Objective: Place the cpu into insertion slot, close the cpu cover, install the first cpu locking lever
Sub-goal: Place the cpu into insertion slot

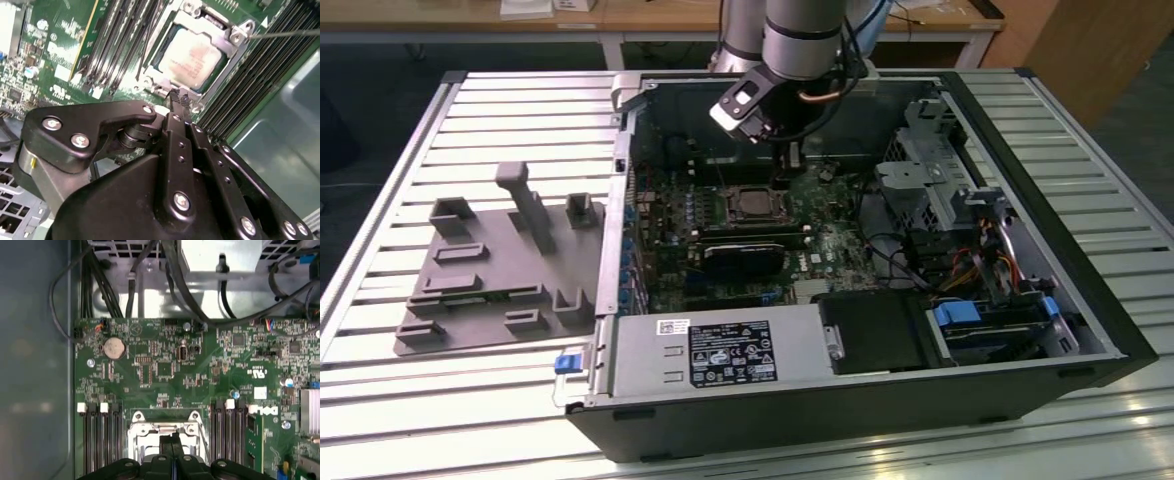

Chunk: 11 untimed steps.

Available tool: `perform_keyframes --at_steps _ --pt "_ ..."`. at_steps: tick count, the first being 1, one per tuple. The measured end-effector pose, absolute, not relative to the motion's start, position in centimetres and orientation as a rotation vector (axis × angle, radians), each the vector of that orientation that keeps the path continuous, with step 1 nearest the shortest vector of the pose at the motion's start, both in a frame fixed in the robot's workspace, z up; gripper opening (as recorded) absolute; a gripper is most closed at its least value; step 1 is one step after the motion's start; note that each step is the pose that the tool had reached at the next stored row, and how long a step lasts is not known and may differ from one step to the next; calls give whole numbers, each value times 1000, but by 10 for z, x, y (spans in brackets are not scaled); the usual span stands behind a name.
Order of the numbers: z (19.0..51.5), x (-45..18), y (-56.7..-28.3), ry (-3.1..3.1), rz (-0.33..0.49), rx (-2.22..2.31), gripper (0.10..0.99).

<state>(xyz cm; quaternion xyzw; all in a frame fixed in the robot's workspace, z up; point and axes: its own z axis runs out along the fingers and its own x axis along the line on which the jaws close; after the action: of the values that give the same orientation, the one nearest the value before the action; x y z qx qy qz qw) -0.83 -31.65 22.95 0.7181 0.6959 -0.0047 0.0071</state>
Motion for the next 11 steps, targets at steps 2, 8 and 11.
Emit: perform_keyframes --at_steps 2,8,11 --pt "228 -13 -317 2175 -12 2244 102" --pt "223 -30 -317 2171 -2 2240 102" --pt "222 -34 -317 2170 0 2239 102"
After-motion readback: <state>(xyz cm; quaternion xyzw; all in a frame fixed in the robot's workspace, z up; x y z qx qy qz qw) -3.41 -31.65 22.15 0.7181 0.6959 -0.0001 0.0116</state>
